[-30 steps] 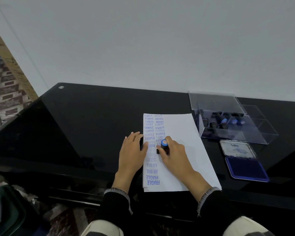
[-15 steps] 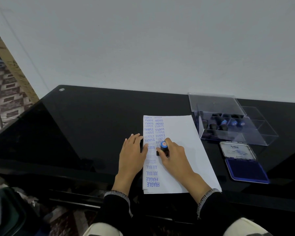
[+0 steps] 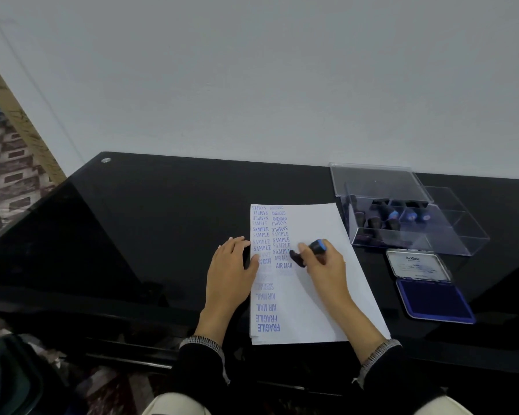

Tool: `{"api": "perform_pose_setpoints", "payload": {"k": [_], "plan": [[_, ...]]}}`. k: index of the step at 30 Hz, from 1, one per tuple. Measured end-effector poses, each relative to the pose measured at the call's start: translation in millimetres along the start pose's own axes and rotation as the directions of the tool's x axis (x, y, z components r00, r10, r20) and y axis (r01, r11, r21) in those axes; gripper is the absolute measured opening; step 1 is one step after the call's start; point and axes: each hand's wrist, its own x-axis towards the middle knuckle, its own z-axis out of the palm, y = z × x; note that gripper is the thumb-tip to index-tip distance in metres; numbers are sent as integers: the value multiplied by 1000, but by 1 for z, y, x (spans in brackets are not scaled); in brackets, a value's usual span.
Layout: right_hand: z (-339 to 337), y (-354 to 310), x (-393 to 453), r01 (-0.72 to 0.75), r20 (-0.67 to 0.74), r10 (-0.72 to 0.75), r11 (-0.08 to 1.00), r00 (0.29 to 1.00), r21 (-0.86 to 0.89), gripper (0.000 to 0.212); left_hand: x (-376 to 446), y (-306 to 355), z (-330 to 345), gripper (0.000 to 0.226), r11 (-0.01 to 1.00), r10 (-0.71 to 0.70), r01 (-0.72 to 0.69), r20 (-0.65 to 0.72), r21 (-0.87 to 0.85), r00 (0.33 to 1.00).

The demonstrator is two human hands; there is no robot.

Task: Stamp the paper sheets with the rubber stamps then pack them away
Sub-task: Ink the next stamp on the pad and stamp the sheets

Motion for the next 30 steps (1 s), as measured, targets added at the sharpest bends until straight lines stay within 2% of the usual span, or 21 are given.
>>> {"api": "perform_pose_setpoints", "payload": {"k": [3, 10, 14, 17, 19, 21, 25, 28, 30], "plan": [[-5, 3, 4, -91, -56, 104, 977, 993, 190, 25, 1, 0, -1, 40, 1000, -3, 3, -13, -7, 1000], [-8, 5, 9, -160, -56, 212, 861, 976, 483, 19, 3, 0, 0, 37, 1000, 7, -8, -37, -6, 999], [-7, 1, 9, -156, -43, 217, 813, 975, 560, 20, 4, -2, 1, 35, 1000, 14, -14, -35, -2, 999], [-10, -6, 9, -201, 17, 247, 744, 969, 637, 30, 3, -1, 0, 35, 999, 46, -47, -31, -16, 998], [-16, -13, 10, -251, 57, 298, 671, 953, 698, 35, 2, 1, 0, 28, 996, 87, -86, -26, 29, 996], [-26, -19, 10, -269, 46, 340, 648, 939, 713, 31, 1, 2, 0, 18, 991, 120, -119, -20, 67, 993], [-59, -25, 3, -252, -22, 373, 669, 928, 699, 28, -1, 6, -5, 17, 985, 115, -113, -10, 131, 993], [-100, -24, -5, -230, -126, 374, 767, 919, 600, 17, -4, 22, -5, 19, 970, 90, -85, -11, 230, 996], [-131, -20, -9, -185, -238, 327, 861, 914, 474, 20, -10, 46, 3, 20, 969, 155, -151, -9, 194, 988]]}}
